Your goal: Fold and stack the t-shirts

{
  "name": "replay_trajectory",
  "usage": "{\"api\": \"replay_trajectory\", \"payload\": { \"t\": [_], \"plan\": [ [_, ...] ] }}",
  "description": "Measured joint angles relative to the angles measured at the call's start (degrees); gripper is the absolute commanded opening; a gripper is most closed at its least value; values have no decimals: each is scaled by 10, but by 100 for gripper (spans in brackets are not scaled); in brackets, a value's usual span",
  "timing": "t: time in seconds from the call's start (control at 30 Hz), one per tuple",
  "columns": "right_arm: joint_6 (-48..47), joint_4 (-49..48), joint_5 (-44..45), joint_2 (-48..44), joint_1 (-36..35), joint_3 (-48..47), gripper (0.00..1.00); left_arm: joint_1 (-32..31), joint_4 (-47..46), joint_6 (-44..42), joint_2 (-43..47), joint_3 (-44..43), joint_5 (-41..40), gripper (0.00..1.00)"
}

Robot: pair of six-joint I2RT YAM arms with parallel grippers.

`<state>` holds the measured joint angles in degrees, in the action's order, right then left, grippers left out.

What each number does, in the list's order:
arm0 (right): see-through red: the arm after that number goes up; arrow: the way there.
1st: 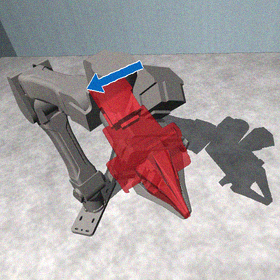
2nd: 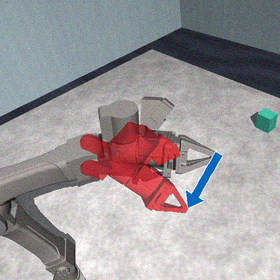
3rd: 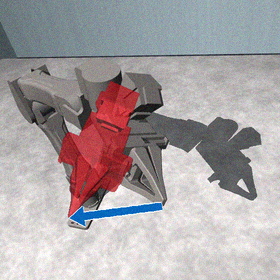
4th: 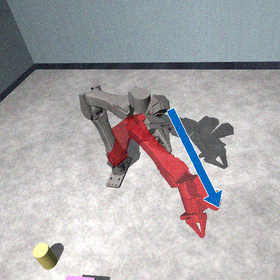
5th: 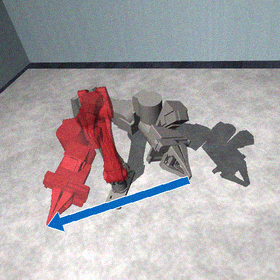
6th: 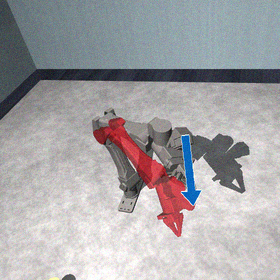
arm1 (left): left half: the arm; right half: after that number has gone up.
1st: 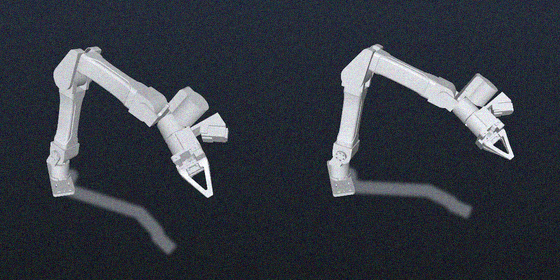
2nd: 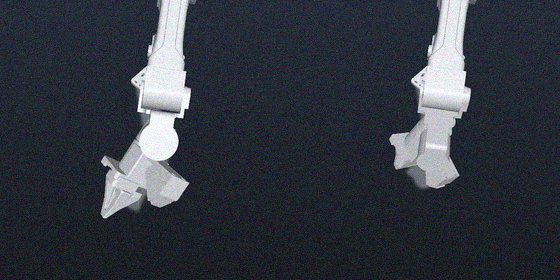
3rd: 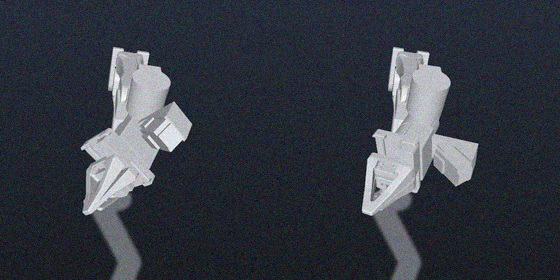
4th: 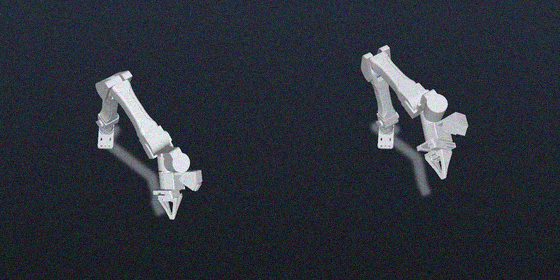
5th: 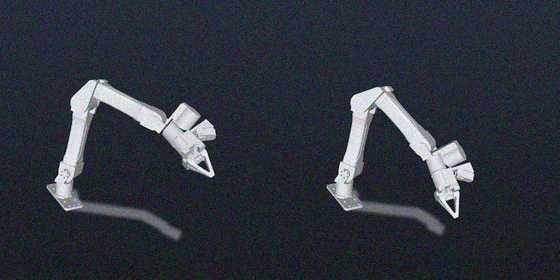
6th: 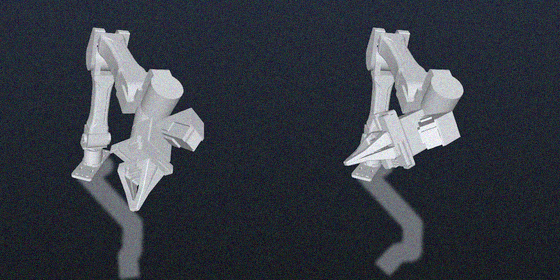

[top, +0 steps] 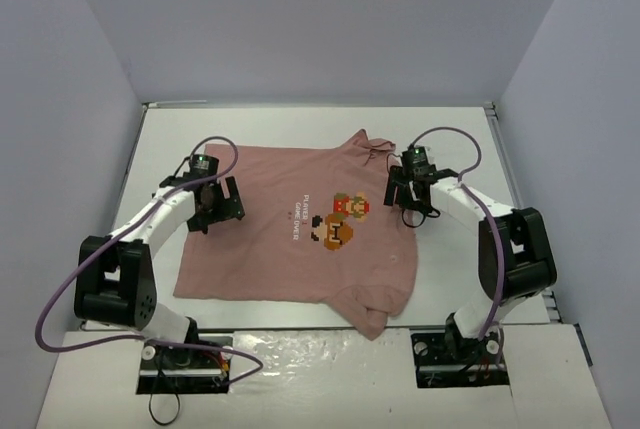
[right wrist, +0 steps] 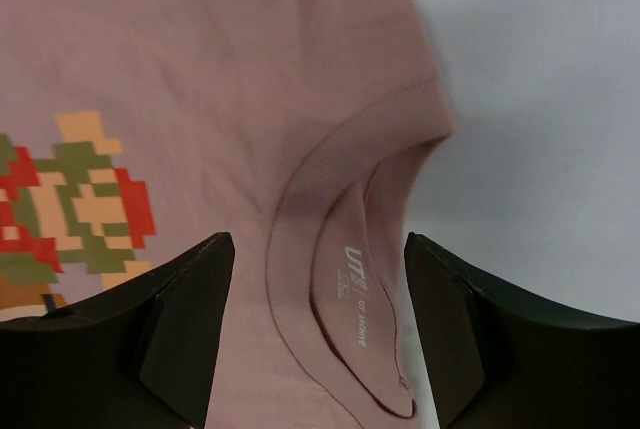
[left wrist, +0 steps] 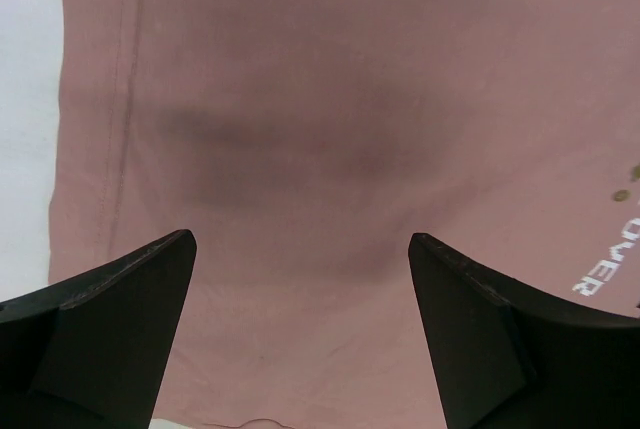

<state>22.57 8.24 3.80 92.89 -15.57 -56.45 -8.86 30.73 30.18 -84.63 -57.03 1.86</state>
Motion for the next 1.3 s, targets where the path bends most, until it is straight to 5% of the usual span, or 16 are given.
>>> {"api": "replay_trajectory", "payload": {
  "t": [0.27, 0.9, 1.1, 1.3],
  "plan": [
    [28, -31, 13, 66, -2, 6, 64, 1, -43, 35, -90, 16, 13, 85],
    [-75, -33, 49, 336, 58, -381, 60, 44, -13, 29, -356, -351, 48, 86],
    [-106, -24, 27, 285, 61, -419, 61, 44, 6, -5, -303, -373, 86, 86],
    [-58, -25, -33, 55, 61, -214, 61, 22, 6, -27, -77, -268, 128, 86]
  ]
}}
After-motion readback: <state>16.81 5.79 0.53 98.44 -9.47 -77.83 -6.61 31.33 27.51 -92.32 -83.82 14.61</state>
